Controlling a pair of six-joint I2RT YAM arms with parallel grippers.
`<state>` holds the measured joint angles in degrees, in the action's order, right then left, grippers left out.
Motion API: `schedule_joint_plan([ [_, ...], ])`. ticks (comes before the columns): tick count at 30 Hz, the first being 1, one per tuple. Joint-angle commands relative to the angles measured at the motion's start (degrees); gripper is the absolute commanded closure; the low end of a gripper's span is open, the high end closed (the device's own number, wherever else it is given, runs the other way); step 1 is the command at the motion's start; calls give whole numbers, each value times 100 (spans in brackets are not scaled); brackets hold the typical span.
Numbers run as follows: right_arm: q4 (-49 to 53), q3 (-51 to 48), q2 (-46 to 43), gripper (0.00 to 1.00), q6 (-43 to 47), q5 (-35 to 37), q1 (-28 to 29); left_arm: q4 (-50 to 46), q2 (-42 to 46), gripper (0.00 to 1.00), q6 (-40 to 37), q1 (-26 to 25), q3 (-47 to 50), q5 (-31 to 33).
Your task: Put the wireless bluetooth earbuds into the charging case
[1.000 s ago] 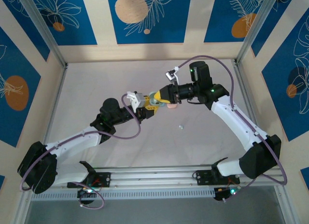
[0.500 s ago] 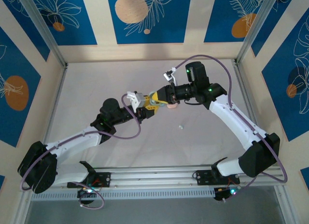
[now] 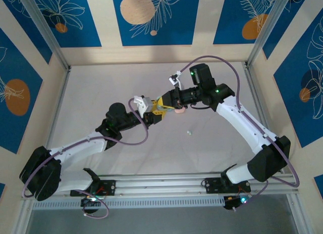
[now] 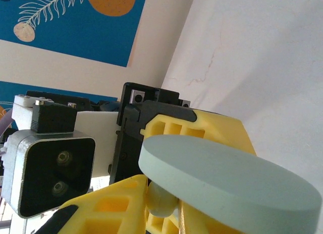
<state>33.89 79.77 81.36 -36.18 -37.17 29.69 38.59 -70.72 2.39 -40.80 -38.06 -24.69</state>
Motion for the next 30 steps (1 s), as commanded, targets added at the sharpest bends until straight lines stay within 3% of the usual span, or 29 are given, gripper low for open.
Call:
schedule_joint_plan([
  [1, 525, 98, 125, 78, 171, 245, 66, 763, 89, 66, -55, -92, -63, 114],
  [23, 960, 505, 49, 67, 167, 772, 79, 705, 171, 67, -72, -94, -50, 123],
  [30, 946, 620, -174, 57, 199, 701, 43, 642, 267, 67, -81, -93, 26, 190],
])
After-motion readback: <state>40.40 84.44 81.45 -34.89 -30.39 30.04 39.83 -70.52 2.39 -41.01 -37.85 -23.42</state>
